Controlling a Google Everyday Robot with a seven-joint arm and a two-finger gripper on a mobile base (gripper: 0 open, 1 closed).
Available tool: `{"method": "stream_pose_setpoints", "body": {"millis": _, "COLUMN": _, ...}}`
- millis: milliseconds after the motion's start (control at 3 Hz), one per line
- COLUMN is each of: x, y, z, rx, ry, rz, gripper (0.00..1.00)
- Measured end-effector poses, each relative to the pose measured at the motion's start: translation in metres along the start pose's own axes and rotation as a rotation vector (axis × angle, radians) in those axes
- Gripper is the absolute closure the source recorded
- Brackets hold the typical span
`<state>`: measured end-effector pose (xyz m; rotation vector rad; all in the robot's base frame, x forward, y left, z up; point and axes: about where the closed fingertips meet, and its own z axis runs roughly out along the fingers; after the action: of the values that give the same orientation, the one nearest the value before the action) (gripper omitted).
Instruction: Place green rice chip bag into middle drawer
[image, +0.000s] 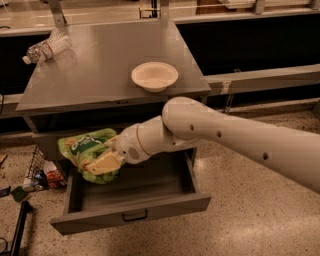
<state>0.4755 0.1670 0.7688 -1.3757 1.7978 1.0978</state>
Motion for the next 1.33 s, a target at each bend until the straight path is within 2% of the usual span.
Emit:
{"method": "stream_pose_setpoints", "body": {"millis": 333, "x": 0.035, "y": -0.007, "z": -0.005, "rx": 0.087, "ry": 0.059, "rz": -0.022, "gripper": 1.0}}
{"method": "stream_pose_setpoints", "body": {"millis": 667, "x": 0.04, "y": -0.007, "z": -0.003, "rx": 0.093, "ry": 0.065, "rz": -0.023, "gripper": 1.0}}
{"method": "stream_pose_setpoints", "body": {"millis": 1000, "x": 0.065, "y": -0.009, "z": 0.003, "rx": 0.105, "ry": 0.06, "rz": 0.006, "gripper": 1.0}}
{"method": "stream_pose_setpoints", "body": {"millis": 1333, "x": 0.124, "y": -0.03, "z": 0.022, "rx": 0.12, "ry": 0.103, "rz": -0.021, "gripper": 1.0}}
